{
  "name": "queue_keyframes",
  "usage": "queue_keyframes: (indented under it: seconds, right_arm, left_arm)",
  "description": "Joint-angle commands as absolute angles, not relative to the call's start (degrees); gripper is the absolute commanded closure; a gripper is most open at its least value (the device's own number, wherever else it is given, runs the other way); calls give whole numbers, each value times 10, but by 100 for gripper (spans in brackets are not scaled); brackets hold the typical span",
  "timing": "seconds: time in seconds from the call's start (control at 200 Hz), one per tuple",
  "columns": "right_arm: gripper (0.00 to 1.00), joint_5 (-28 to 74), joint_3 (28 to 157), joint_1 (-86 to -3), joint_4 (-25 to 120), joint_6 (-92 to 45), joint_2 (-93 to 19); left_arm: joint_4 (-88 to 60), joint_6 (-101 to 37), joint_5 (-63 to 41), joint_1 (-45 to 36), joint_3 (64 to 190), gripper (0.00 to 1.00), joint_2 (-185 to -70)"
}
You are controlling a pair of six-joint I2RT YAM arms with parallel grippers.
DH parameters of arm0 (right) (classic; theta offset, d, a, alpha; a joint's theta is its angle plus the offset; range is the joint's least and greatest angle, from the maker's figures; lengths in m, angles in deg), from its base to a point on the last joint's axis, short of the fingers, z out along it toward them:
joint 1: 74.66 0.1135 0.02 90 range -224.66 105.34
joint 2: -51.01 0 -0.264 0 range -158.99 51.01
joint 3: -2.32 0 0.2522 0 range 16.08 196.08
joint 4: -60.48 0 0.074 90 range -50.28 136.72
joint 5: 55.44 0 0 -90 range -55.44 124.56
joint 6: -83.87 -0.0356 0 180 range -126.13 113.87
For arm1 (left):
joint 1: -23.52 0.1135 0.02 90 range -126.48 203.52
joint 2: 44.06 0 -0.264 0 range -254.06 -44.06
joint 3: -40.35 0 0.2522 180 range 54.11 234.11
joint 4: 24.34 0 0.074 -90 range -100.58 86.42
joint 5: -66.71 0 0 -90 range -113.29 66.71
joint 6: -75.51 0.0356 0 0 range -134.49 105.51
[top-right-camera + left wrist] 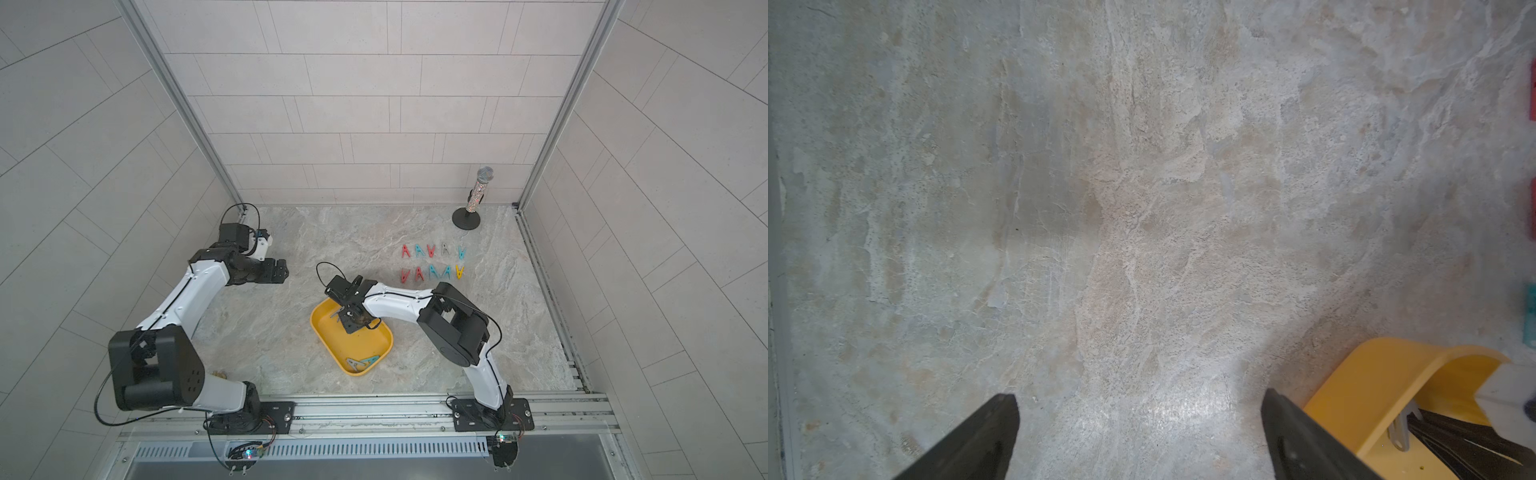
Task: Take the clothespins out of the storage box
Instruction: Pick up the clothespin from the storage box.
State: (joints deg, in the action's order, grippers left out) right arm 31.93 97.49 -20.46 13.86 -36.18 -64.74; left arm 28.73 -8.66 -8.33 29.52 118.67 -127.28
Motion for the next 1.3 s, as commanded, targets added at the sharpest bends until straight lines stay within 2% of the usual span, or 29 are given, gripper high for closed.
queue_keyframes:
  seconds: [0.0,0.12,0.5,0.736,1.291]
  right_arm:
    - [94,331,963,-206,121,-360,-613]
    - [97,330,958,-206,122,-359,-600]
    - [98,289,910,-205,175,-329,-517]
    - [99,314,905,-210,171,-306,-457]
    - [99,309,848,-349,136,-275,-382]
  left_arm:
    - [289,-89,-83,299,1182,1,-1261]
    - [289,-89,-83,299,1182,1,-1262]
    - [288,-89,-83,299,1182,1,-1263]
    - [289,-89,-83,299,1182,1,-1265]
    - [289,-89,-83,299,1182,1,-1264]
